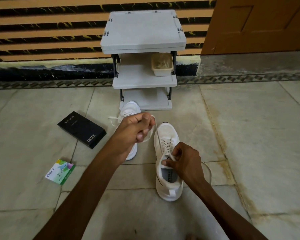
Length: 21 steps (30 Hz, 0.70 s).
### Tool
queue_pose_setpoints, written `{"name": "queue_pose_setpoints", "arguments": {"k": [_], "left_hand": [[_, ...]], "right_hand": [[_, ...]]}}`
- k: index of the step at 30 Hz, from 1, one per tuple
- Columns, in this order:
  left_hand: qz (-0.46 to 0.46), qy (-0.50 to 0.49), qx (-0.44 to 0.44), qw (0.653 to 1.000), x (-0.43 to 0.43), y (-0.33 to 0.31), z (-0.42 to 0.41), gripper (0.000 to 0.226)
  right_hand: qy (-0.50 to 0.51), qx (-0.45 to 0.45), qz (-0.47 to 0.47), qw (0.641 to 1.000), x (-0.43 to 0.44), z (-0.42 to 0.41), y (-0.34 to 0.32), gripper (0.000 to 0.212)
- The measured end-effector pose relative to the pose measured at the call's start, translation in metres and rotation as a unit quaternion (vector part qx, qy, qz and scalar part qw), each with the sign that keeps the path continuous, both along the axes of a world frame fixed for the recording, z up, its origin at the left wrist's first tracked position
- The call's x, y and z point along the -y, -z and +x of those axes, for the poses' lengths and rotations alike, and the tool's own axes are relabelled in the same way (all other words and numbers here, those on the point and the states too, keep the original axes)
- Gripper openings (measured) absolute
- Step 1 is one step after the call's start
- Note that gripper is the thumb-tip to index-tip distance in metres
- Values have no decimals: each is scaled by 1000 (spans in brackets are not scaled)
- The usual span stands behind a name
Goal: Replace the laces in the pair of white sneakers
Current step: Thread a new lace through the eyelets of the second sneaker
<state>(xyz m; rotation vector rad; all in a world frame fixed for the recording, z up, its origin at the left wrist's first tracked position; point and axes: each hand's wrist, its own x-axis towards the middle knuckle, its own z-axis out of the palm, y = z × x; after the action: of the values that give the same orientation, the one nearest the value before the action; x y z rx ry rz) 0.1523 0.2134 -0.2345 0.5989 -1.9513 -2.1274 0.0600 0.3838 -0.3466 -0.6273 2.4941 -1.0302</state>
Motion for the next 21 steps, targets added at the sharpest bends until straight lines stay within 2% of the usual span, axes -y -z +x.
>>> {"name": "queue_pose_setpoints", "arguments": {"k": [2, 4, 6, 8, 12, 16, 17, 21], "left_hand": [[-87, -35, 57, 994, -2, 6, -2, 20], [-200, -67, 115, 971, -2, 13, -3, 19], [-274, -71, 123, 951, -6, 21, -1, 32], [-311, -66, 117, 941, -15, 31, 0, 47], [-316, -27, 120, 941, -35, 48, 2, 55], [-191, 8, 103, 976, -52, 60, 3, 48], [-188, 7, 103, 977, -54, 63, 2, 45], [-285, -15, 128, 950, -64, 71, 1, 42]], "right_hand": [[-8, -23, 15, 1000, -2, 1, -6, 42], [-11, -62, 33, 997, -7, 3, -12, 34], [-16, -85, 54, 995, -12, 5, -17, 21], [-21, -81, 62, 995, -18, 6, -20, 15], [-33, -52, 60, 996, -24, -1, -22, 12], [-37, 3, 23, 999, -27, -14, -20, 11], [-40, 16, 10, 999, -27, -16, -20, 11], [-34, 93, -29, 995, -29, -24, -20, 17]]}}
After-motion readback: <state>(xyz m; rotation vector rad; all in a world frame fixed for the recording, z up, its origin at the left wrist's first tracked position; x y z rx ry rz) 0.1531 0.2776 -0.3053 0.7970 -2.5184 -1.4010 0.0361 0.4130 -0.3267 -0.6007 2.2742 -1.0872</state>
